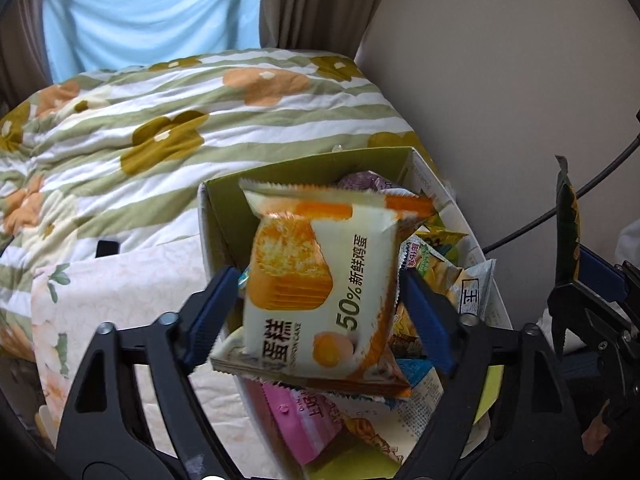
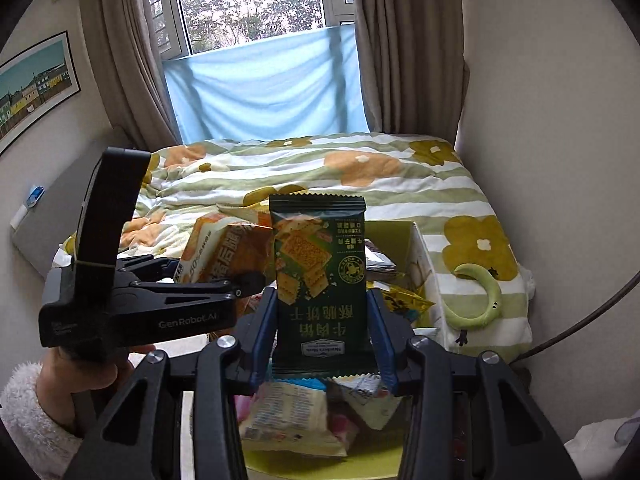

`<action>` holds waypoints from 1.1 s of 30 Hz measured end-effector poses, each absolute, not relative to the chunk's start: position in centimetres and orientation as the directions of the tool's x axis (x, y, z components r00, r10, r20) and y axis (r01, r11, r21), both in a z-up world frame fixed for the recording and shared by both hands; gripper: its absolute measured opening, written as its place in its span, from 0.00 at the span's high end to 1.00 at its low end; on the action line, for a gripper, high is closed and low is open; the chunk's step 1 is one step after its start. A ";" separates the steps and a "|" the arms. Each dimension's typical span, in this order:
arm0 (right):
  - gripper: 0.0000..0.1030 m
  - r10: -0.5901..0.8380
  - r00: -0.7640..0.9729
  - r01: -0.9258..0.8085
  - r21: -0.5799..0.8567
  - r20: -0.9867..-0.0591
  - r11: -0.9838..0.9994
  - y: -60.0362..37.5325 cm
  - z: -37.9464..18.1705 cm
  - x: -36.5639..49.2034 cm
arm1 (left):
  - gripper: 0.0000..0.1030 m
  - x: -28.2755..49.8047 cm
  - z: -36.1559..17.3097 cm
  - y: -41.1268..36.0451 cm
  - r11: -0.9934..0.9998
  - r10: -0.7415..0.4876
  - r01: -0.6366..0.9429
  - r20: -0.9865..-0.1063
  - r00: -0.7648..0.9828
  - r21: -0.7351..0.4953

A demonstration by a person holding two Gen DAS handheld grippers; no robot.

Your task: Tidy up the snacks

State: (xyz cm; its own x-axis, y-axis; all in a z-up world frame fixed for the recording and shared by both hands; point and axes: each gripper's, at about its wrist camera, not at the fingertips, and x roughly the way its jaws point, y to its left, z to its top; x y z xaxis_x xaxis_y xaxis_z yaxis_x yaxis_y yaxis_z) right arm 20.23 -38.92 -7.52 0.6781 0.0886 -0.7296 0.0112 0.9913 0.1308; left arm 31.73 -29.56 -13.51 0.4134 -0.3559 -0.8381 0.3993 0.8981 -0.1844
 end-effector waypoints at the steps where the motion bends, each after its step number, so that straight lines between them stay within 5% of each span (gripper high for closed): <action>1: 0.61 0.096 0.674 0.006 0.135 -0.732 0.991 -39.7 -7.7 20.3 | 0.01 31.4 -13.8 -29.5 0.906 -0.350 0.381 -0.836 0.424 -0.185; 23: 0.60 0.324 0.562 -0.181 0.269 -0.761 0.946 -40.1 -10.8 24.7 | 0.01 22.7 -13.6 -19.9 0.984 -0.180 0.081 -0.846 0.502 -0.161; 25: 0.46 0.328 0.561 -0.162 0.288 -0.760 0.944 -40.2 -11.4 24.8 | 0.01 22.4 -14.0 -19.6 0.985 -0.170 0.076 -0.853 0.493 -0.153; 26: 0.23 0.318 0.569 -0.149 0.285 -0.758 0.947 -40.2 -11.8 24.7 | 0.01 22.1 -14.2 -19.5 0.986 -0.166 0.075 -0.856 0.490 -0.149; 28: 0.01 0.287 0.581 -0.112 0.275 -0.761 0.955 -40.4 -11.9 23.9 | 0.01 21.2 -14.5 -19.1 0.986 -0.164 0.076 -0.857 0.489 -0.145; 33: 0.01 0.221 0.613 -0.059 0.235 -0.759 0.970 -40.1 -11.1 20.3 | 0.01 19.1 -14.6 -18.0 0.987 -0.160 0.097 -0.857 0.490 -0.129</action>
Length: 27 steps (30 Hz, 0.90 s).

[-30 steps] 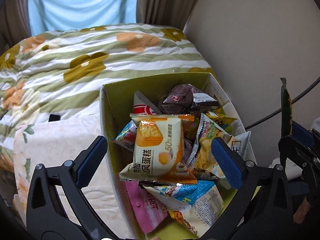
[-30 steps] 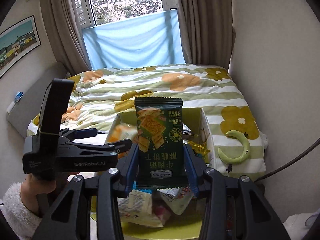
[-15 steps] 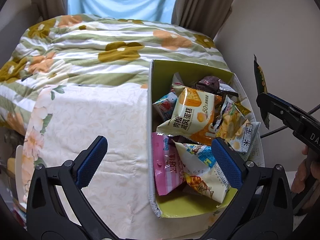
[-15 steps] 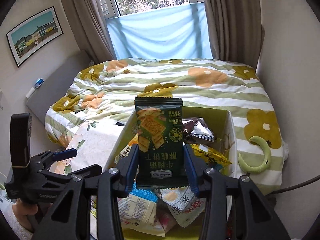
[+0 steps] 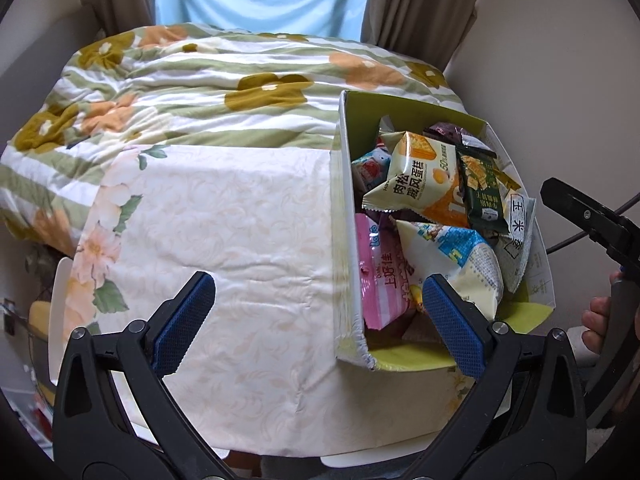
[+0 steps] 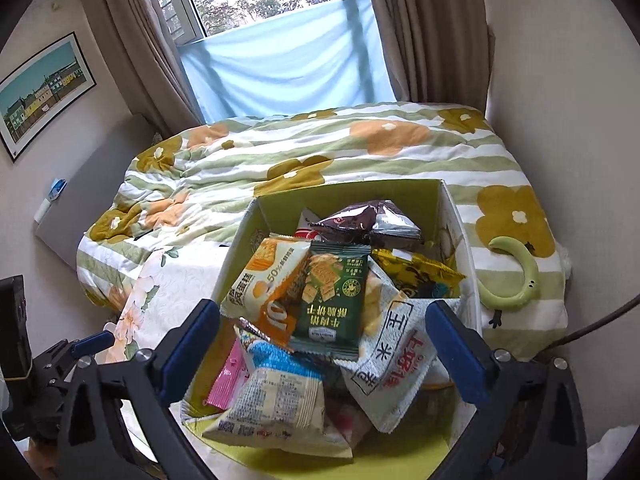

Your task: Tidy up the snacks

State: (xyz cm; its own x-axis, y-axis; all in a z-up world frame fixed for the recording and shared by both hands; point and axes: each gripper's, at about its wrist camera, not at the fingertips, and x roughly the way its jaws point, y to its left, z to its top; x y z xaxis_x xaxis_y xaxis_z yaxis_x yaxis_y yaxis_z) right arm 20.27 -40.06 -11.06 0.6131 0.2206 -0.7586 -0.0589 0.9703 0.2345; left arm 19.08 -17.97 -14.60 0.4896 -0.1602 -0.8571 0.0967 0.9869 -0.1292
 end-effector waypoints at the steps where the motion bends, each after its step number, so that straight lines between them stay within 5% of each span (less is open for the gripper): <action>1: 0.01 0.210 0.618 -0.051 0.228 -0.758 0.972 -39.9 -10.9 19.6 | 0.01 18.6 -14.4 -17.7 0.987 -0.159 0.101 -0.855 0.494 -0.125; 17: 0.01 0.074 0.778 -0.017 0.097 -0.623 0.995 -34.1 -2.1 5.9 | 0.00 5.8 -1.7 -13.2 0.992 -0.078 0.120 -0.596 0.799 0.030; 27: 0.01 -0.034 0.822 0.067 0.036 -0.569 0.997 -32.2 -0.5 -0.4 | 0.00 -0.6 -0.2 -11.4 0.993 -0.061 0.104 -0.532 0.844 0.052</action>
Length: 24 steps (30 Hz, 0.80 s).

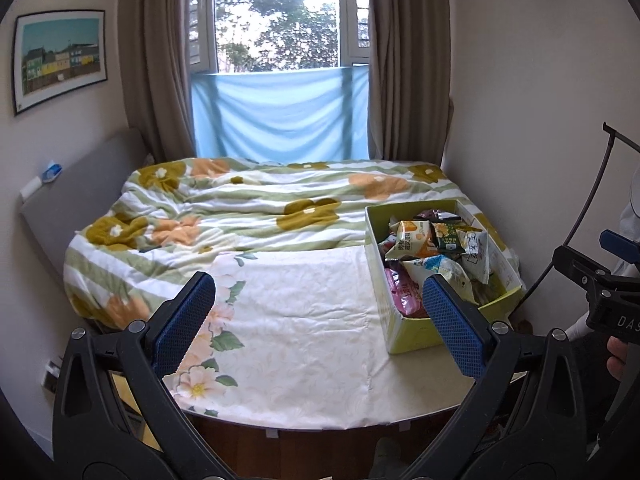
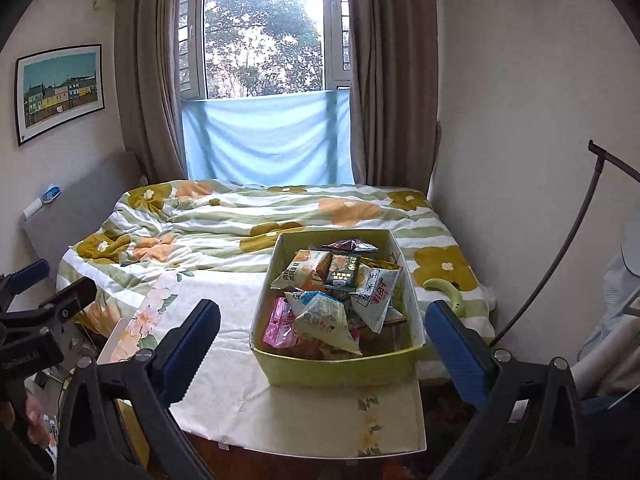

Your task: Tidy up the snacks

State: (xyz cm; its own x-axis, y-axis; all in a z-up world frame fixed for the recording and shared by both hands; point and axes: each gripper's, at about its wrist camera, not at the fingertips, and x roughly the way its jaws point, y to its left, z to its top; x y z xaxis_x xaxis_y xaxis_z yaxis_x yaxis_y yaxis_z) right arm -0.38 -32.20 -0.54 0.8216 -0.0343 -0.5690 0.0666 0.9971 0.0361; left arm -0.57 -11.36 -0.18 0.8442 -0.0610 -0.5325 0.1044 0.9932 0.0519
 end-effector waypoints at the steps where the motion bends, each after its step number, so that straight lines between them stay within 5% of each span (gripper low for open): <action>1: 0.01 -0.043 0.819 0.076 0.035 -0.572 0.996 -32.2 -0.6 -0.6 | 0.00 -0.9 -0.3 -11.2 0.993 -0.063 0.105 -0.532 0.844 0.048; 24: 0.01 -0.051 0.817 0.092 0.042 -0.575 0.995 -31.4 -1.0 -2.3 | 0.00 -2.0 -0.3 -11.0 0.992 -0.089 0.120 -0.534 0.841 0.023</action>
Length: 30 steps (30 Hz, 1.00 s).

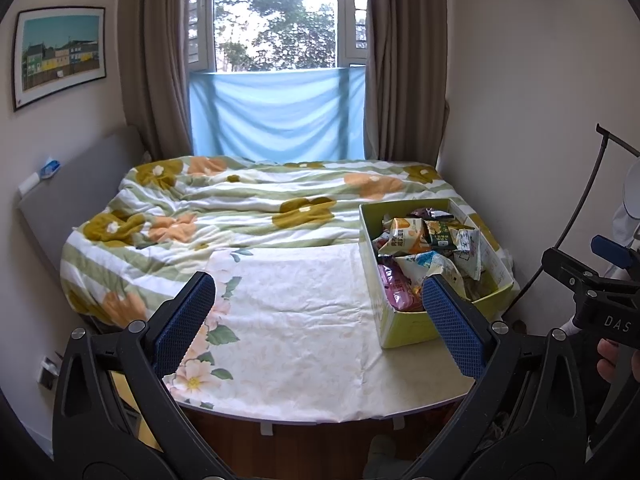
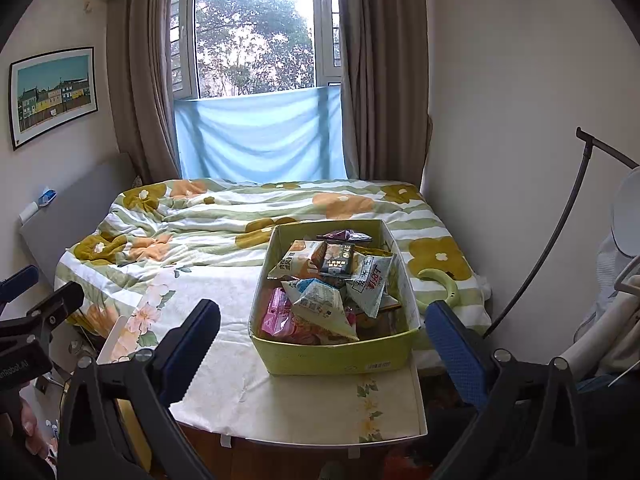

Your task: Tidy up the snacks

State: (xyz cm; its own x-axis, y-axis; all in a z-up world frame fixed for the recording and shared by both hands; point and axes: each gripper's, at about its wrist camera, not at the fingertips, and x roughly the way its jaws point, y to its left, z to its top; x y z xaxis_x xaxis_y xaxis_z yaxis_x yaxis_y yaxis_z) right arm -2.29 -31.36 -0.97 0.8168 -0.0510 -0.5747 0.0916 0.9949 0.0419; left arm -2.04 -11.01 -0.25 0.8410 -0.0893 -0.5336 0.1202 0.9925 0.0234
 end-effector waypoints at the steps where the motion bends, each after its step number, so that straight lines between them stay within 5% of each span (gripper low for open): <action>1: 0.01 -0.050 0.817 0.090 0.042 -0.575 0.995 -31.4 -1.0 -2.3 | 0.00 -1.9 -0.2 -11.0 0.992 -0.093 0.121 -0.535 0.840 0.019; 30: 0.01 -0.057 0.796 0.101 0.038 -0.602 0.994 -31.2 -1.7 -1.0 | 0.00 -1.1 -0.1 -10.9 0.993 -0.088 0.116 -0.524 0.847 0.020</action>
